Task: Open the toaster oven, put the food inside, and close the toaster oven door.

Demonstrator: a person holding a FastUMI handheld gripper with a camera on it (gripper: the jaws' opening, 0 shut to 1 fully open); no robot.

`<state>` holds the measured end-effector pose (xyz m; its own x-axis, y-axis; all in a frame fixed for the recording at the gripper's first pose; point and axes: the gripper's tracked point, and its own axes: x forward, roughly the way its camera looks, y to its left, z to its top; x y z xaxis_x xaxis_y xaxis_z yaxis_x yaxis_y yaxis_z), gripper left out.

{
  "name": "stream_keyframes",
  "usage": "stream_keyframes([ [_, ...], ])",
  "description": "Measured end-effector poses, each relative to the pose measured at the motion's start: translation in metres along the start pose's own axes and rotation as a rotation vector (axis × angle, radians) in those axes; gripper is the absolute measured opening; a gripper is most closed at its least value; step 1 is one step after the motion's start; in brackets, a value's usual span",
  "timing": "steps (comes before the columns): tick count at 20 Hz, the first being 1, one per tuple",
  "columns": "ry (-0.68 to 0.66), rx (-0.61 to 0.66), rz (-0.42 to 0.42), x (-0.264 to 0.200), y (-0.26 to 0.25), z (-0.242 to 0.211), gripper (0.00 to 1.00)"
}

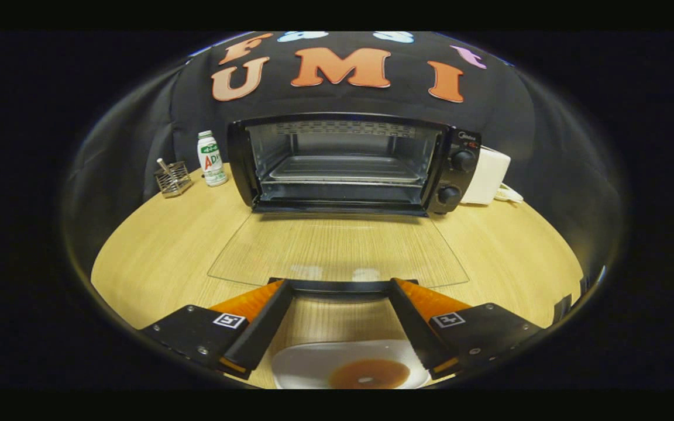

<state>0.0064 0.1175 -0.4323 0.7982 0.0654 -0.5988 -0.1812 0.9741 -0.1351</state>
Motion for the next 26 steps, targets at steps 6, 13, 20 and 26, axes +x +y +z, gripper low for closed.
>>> stream_keyframes([
  [6, -0.010, 0.046, 0.002, -0.033, -0.013, 0.015, 1.00],
  [13, -0.053, 0.102, -0.038, -0.109, -0.055, 0.008, 0.99],
  [20, -0.018, 0.119, -0.035, -0.146, -0.058, -0.045, 0.99],
  [26, 0.033, 0.114, -0.016, -0.135, -0.040, -0.077, 0.99],
])
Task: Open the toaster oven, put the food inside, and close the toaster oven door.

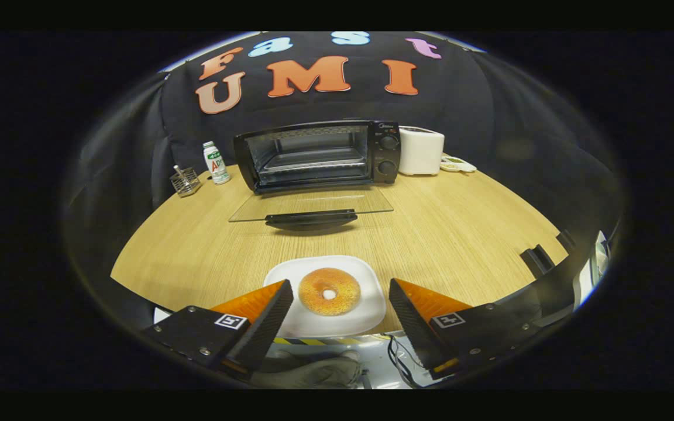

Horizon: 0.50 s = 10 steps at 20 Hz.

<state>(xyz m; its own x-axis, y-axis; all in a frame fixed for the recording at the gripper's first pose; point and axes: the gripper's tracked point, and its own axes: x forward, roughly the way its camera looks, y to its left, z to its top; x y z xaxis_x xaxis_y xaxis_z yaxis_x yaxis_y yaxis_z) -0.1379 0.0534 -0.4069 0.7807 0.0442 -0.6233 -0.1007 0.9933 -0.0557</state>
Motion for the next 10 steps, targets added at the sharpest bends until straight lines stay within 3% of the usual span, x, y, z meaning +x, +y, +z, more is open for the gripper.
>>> stream_keyframes([
  [10, 0.044, -0.072, -0.019, 0.033, 0.010, -0.015, 0.99],
])
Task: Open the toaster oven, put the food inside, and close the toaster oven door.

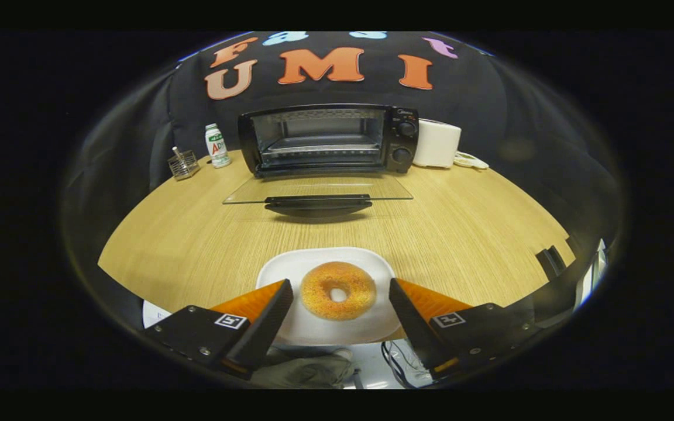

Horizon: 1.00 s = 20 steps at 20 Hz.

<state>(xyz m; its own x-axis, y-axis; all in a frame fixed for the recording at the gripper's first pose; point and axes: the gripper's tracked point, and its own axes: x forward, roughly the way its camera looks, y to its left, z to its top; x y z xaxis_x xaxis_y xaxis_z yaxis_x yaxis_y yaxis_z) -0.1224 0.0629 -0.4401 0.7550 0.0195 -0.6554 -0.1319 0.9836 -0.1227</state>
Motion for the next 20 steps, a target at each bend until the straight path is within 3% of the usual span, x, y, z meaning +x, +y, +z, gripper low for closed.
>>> stream_keyframes([
  [5, 0.038, -0.025, -0.010, 0.009, 0.008, -0.012, 0.99],
  [11, 0.058, 0.006, -0.005, 0.010, 0.012, -0.006, 0.71],
  [14, 0.039, 0.069, 0.018, 0.005, 0.014, 0.013, 0.60],
  [20, -0.051, 0.194, 0.131, -0.014, 0.033, 0.081, 0.56],
])
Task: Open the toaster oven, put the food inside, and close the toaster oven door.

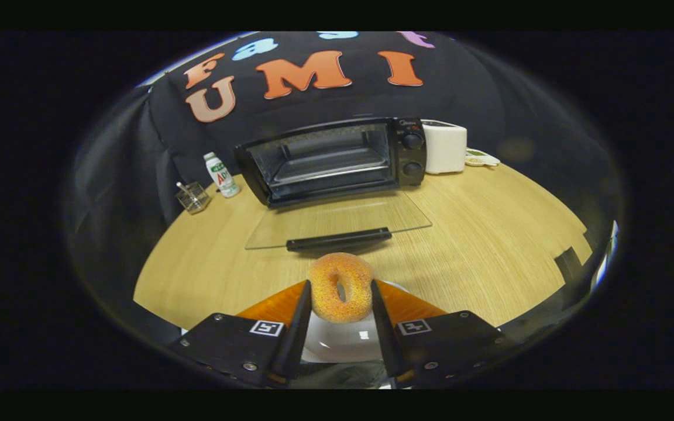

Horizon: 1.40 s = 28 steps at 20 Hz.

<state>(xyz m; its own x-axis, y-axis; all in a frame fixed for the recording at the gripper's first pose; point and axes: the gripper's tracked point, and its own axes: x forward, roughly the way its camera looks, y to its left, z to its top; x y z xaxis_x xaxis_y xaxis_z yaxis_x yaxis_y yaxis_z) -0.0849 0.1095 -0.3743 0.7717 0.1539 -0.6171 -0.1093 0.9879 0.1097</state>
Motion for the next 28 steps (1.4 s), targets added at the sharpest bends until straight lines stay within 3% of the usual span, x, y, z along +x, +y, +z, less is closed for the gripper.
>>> stream_keyframes([
  [6, -0.073, 0.159, 0.131, 0.015, 0.028, 0.069, 0.56],
  [11, -0.111, 0.265, 0.178, 0.058, 0.036, 0.117, 0.56],
  [20, -0.123, 0.458, 0.150, 0.145, 0.023, 0.162, 0.56],
  [28, -0.118, 0.545, 0.142, 0.194, 0.023, 0.180, 0.56],
])
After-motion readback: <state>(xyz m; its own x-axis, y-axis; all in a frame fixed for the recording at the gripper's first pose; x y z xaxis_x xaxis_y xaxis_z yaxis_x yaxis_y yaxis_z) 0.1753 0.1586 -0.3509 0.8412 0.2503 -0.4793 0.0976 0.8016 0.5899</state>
